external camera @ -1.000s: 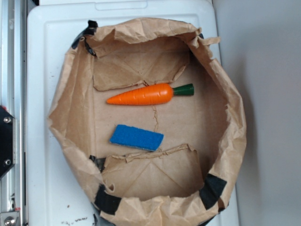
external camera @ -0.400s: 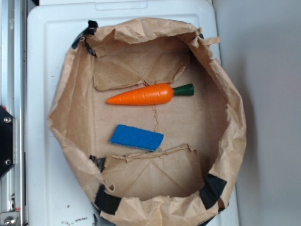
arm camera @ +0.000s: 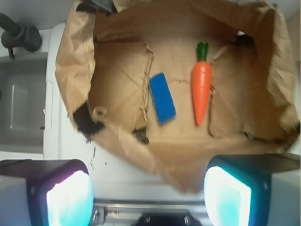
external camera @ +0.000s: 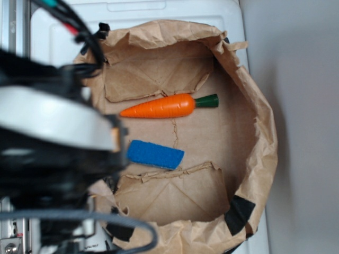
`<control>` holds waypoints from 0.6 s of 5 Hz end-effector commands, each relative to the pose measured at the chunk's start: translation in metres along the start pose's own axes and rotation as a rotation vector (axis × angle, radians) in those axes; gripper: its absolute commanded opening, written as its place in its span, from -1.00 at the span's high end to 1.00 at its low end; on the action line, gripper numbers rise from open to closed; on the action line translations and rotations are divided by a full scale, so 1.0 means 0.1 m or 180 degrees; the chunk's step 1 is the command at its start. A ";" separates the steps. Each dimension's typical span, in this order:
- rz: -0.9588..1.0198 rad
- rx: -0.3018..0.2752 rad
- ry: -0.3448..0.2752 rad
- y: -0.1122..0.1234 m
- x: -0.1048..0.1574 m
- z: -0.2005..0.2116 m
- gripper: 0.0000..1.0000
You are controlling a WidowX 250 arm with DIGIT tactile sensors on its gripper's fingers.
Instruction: Grab the blue sponge.
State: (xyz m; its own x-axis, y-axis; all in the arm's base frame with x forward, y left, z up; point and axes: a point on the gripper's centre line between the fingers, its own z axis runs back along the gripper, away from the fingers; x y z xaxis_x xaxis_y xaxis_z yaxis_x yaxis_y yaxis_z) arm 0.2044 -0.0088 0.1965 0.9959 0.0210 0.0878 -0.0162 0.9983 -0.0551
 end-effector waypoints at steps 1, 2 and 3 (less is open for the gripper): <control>-0.0382 -0.0231 -0.0263 -0.07 0.23 -0.04 -1.00; -0.0650 -0.0345 -0.0477 -0.28 0.35 0.30 -1.00; -0.0650 -0.0345 -0.0477 -0.28 0.35 0.30 -1.00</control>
State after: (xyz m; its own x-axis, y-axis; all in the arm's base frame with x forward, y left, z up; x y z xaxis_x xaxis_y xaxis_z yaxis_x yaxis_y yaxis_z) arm 0.2338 -0.0305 0.2194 0.9652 -0.1523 0.2124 0.1829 0.9741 -0.1327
